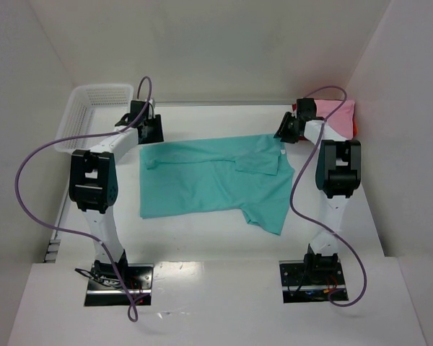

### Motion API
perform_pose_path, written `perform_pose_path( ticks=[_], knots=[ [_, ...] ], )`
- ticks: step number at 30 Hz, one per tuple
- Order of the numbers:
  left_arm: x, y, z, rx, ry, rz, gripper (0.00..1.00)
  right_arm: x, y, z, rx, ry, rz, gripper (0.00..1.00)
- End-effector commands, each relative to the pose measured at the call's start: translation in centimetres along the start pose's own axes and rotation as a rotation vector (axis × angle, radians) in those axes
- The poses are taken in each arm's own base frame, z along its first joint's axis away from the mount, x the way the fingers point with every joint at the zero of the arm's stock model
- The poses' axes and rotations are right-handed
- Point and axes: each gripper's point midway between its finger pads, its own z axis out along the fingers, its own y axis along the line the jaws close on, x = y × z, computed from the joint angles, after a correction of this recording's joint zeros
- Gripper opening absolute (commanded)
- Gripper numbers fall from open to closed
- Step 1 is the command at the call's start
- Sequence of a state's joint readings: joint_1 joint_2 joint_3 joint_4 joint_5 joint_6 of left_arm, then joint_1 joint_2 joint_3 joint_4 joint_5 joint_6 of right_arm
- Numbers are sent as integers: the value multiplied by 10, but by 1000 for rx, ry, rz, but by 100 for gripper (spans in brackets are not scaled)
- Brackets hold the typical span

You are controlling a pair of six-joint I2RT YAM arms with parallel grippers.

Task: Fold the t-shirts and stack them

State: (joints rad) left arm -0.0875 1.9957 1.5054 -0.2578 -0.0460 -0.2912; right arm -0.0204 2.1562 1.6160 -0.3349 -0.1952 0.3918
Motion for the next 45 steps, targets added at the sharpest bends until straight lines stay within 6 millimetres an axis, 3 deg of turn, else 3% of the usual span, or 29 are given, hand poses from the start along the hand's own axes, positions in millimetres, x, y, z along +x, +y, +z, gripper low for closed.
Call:
perform_pose_path(
  ticks=[1, 7, 13, 17, 23, 34, 40, 45],
  knots=[
    [7, -1, 11, 1, 7, -39, 58, -46, 8, 5, -13, -123, -41, 43],
    [16, 4, 11, -30, 35, -59, 55, -45, 2, 24, 6, -93, -56, 43],
    [24, 21, 5, -137, 46, -107, 51, -40, -3, 39, 12, -61, -61, 43],
    [31, 30, 4, -189, 55, -137, 49, -41, -3, 41, 12, -57, -67, 40],
    [42, 41, 4, -253, 83, -150, 57, -44, -5, 43, 21, -59, -79, 40],
    [40, 52, 15, -304, 71, -162, 60, -43, -7, 50, 26, -48, -86, 31],
    [37, 52, 25, -292, 62, -169, 46, -42, -7, 50, 27, -44, -85, 26],
    [33, 58, 28, -283, 62, -188, 26, -42, -10, 50, 44, -46, -84, 17]
  ],
)
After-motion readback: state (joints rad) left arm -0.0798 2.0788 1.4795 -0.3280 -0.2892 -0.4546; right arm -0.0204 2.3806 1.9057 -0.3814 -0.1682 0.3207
